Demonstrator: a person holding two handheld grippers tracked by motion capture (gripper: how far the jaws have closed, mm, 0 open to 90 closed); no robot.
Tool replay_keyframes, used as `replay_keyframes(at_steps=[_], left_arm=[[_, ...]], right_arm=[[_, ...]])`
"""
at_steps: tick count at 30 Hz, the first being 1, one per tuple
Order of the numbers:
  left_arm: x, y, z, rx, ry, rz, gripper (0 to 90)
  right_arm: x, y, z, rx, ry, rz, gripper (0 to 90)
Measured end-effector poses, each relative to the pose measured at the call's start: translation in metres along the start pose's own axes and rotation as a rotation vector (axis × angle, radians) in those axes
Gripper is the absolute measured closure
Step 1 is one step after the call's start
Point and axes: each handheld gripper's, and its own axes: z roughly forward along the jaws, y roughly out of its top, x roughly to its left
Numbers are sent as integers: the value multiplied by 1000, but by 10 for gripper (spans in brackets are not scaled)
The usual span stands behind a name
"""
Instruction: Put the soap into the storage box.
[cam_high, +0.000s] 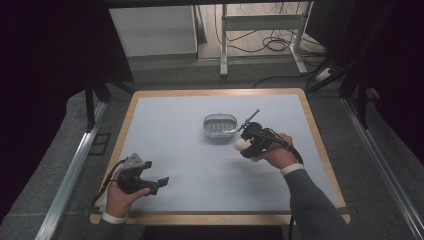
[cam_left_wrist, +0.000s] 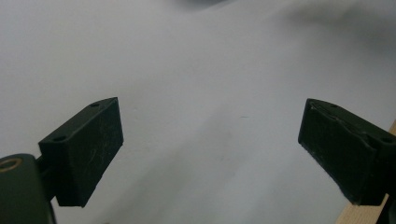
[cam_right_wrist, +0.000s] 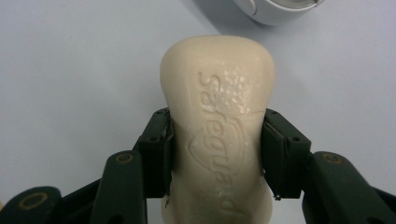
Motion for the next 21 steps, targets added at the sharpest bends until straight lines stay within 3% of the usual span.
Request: replay_keyframes(at_steps=[9, 12, 21], left_arm=[[0, 0, 1, 5, -3, 2, 71], [0, 0, 1, 4, -3, 1, 71], [0, 0, 1, 6, -1, 2, 71]], right_arm=[[-5, 8, 0, -2, 0, -5, 498], [-9, 10, 0, -8, 23, -7, 498], [-17, 18, 0, -15, 11, -6, 498]])
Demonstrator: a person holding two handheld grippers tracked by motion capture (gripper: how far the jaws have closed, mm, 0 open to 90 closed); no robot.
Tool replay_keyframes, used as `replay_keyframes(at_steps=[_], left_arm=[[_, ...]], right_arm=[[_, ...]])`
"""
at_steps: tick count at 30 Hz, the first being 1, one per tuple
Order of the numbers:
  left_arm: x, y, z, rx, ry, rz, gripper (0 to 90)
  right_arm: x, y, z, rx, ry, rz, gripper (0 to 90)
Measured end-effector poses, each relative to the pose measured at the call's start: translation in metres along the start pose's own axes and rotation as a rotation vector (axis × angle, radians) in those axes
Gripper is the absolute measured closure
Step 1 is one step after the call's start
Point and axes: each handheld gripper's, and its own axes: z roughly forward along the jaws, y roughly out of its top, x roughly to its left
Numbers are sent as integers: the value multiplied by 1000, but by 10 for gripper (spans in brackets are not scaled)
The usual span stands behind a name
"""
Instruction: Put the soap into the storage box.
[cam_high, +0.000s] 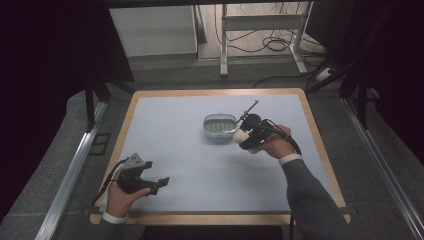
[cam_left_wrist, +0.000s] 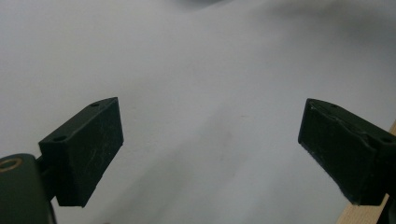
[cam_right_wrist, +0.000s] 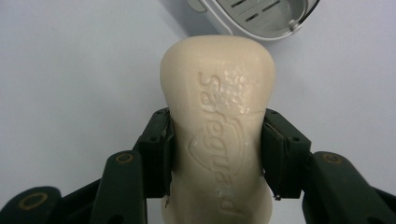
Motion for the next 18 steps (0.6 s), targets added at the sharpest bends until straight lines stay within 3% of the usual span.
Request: replay_keyframes(at_steps=[10, 14, 18], left_arm=[[0, 0, 0, 1, 0, 1, 71], [0, 0, 0, -1, 0, 1, 71], [0, 0, 0, 1, 0, 2, 71]], right_arm=[[-4, 7, 2, -8, -6, -4, 498], [-7, 9, 4, -16, 31, 9, 498], [-10, 12, 5, -12, 20, 7, 498]])
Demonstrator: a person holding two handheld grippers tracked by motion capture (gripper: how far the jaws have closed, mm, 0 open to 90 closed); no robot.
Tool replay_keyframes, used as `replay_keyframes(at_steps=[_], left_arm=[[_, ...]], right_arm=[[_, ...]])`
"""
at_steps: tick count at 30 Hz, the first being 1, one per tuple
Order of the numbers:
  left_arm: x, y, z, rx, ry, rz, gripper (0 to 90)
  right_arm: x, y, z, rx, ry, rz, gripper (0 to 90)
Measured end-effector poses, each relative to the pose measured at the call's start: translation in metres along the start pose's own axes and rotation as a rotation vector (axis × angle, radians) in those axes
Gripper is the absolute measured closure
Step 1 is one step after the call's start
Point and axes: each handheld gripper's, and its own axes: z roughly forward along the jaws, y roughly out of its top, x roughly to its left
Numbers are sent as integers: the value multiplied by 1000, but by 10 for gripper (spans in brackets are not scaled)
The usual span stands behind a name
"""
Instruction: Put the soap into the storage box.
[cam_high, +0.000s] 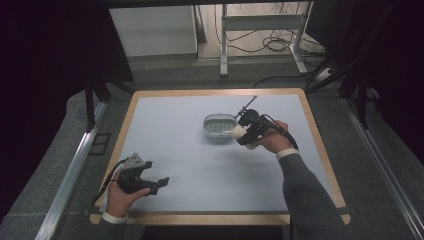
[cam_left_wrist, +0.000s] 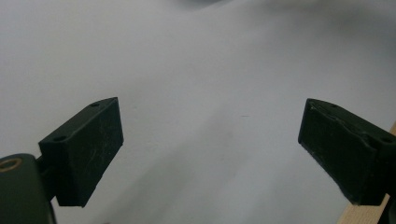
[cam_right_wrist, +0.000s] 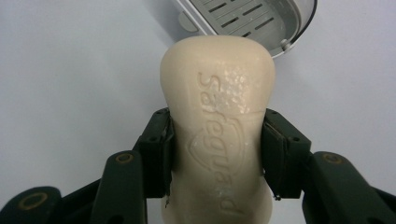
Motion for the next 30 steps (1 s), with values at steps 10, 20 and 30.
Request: replay_keyframes(at_steps=[10, 20, 30], left_arm=[[0, 0, 0, 0, -2, 0, 71], [0, 0, 0, -2, -2, -1, 71], [0, 0, 0, -1, -4, 0, 71]], right_arm=[[-5, 9, -1, 2, -14, 3, 498], [-10, 18, -2, 3, -27, -12, 499], [-15, 31, 1, 0, -21, -17, 498]])
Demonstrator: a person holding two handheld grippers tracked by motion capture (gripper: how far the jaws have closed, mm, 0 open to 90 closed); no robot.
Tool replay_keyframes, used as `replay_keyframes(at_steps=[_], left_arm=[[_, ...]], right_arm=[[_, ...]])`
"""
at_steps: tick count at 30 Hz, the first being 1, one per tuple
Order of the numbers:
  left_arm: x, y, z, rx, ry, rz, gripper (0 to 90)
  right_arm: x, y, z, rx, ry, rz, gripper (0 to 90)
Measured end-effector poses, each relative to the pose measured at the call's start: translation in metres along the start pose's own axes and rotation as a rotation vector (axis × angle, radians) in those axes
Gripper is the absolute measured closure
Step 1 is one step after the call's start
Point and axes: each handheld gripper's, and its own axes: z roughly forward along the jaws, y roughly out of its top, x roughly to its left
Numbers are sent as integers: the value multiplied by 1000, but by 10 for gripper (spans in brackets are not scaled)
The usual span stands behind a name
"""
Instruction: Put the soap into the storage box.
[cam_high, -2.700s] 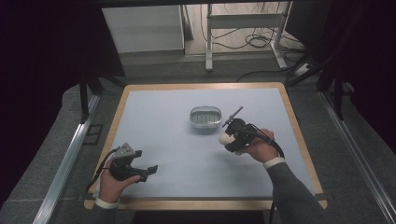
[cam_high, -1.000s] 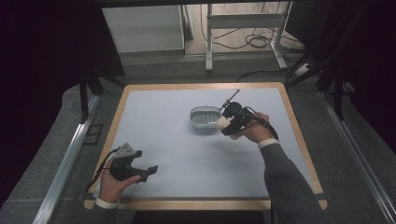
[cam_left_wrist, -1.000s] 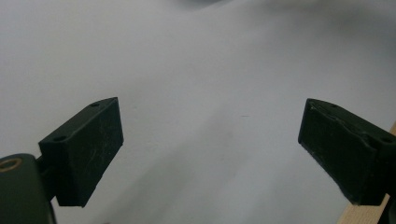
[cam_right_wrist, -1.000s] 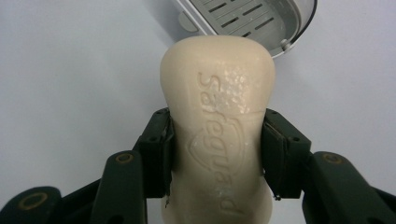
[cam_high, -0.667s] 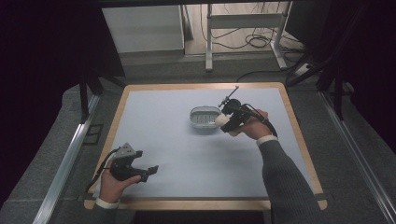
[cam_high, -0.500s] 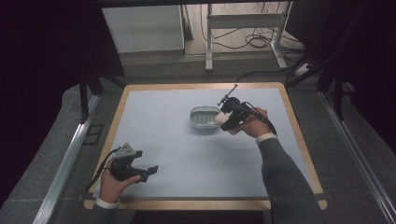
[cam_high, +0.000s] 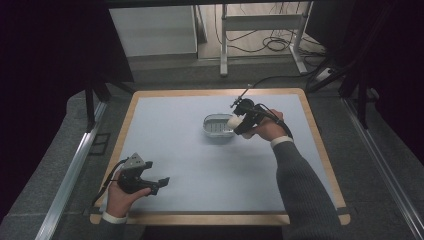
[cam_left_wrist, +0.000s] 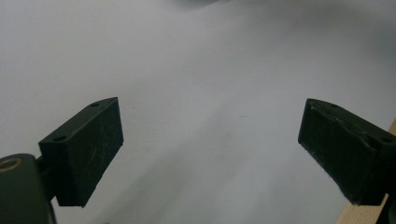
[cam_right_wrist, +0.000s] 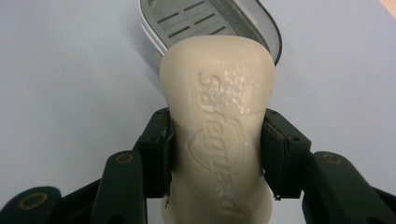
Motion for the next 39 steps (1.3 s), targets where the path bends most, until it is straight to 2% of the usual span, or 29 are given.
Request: replay_keyframes(at_steps=[9, 24, 30, 39], left_arm=[[0, 0, 0, 0, 0, 0, 71], [1, 0, 0, 6, -2, 9, 71], [1, 0, 0, 4, -3, 7, 71], [1, 0, -1, 1, -3, 6, 71]], right_arm=[[-3, 11, 6, 11, -7, -28, 499], [-8, 21, 19, 24, -5, -39, 499], [-6, 26, 21, 17, 8, -54, 498], [-5, 37, 25, 14, 4, -84, 498]])
